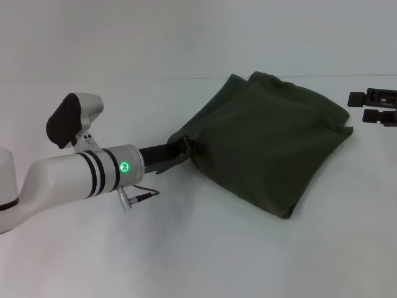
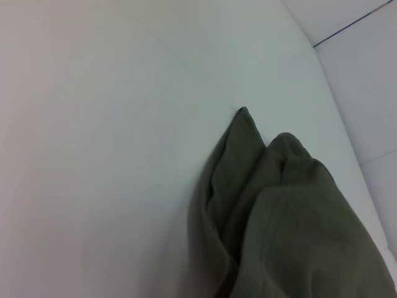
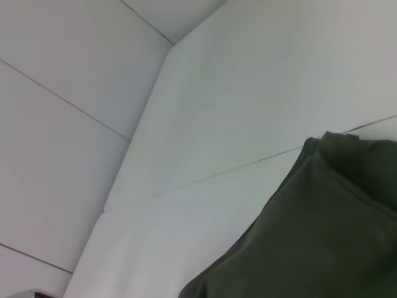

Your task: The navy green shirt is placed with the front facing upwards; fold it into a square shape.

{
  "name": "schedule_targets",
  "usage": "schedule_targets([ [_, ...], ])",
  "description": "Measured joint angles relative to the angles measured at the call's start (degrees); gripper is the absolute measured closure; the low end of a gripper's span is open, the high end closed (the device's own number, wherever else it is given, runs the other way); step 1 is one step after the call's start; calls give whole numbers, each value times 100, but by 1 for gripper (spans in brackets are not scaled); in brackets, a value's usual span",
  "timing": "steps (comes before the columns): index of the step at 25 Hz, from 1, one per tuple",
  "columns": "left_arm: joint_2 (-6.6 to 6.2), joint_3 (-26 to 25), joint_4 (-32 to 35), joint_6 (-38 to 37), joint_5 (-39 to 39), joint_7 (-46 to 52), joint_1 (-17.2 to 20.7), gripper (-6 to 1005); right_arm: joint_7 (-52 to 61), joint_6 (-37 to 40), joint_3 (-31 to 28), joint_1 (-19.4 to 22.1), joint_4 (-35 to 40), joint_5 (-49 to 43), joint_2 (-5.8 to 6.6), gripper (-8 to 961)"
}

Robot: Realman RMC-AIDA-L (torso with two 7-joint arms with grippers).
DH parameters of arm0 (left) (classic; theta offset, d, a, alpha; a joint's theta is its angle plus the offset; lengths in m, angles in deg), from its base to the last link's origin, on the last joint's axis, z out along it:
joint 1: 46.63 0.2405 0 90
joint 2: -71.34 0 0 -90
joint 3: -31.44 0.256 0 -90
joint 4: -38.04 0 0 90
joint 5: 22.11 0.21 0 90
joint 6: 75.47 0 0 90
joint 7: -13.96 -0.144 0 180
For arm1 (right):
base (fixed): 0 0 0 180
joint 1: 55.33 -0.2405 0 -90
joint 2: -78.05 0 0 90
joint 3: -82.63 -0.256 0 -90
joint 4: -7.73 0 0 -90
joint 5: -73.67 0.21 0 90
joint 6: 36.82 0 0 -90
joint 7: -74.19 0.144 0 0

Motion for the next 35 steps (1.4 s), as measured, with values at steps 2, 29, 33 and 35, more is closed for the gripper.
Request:
schedule_targets([
  [2, -5, 0, 3, -15, -1, -22, 27, 861, -1, 0, -3, -1, 0, 1, -2, 37],
  [29, -870, -1057, 1733, -3197, 2780, 1386, 802, 899, 74, -62, 32, -68, -40, -5, -34, 37],
  [33, -983, -1243, 1890, -3405, 3357, 1466, 733, 900, 76, -72, 33, -103, -40, -10, -59, 37],
  [35, -1023, -1248, 1915, -3356, 3533, 1482, 658, 900, 76, -75, 41, -123, -35, -27, -79, 37],
])
